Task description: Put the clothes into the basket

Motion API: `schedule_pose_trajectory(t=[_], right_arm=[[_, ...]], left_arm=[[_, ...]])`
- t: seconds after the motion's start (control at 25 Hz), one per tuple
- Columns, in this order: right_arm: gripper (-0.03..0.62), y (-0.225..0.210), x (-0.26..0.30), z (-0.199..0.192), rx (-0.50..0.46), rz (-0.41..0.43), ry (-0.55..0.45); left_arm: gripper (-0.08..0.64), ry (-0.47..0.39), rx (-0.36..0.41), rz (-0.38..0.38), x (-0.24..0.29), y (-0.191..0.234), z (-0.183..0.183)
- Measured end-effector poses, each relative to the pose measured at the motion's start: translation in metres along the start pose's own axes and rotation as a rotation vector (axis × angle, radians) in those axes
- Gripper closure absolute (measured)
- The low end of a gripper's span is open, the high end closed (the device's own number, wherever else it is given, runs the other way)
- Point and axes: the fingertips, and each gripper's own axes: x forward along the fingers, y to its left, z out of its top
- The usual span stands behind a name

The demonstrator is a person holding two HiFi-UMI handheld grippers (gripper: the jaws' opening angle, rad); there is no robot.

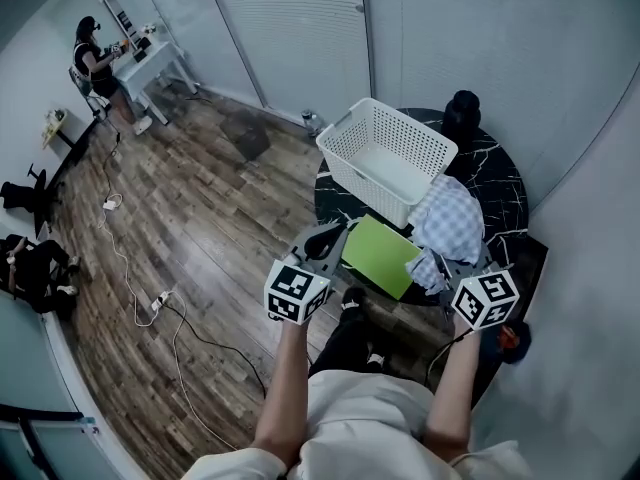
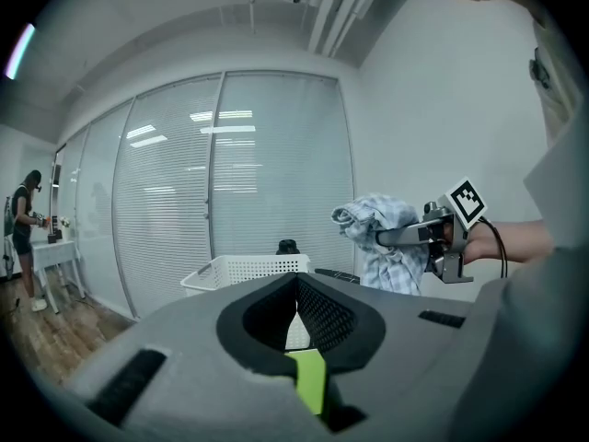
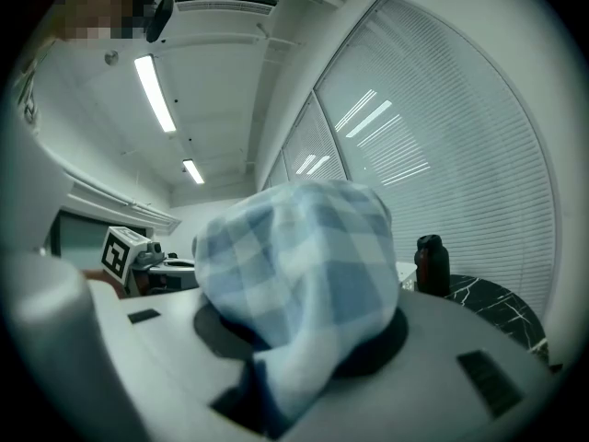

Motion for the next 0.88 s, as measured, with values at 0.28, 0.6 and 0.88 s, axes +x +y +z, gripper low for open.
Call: schedule_pose_trajectory(t=[0.28, 0.6, 0.88], right_arm=[[0.419, -0.012, 0.019, 0.019, -0.022, -0.029, 0.000], [0.419, -0.024, 0.049, 0.024, -0.041, -0.039, 0.014], [0.419, -0.029, 0.084, 0.037, -0.070, -0.036, 0.034]], left_arm=[[0.546, -0.014, 0.025, -0.039, 0.025, 0.010, 0.016], [0.546, -0.015, 0.029, -0.039, 0.042, 0.038, 0.017], [0.546, -0.037, -0.002, -0.043, 0.074, 0.070, 0.025]])
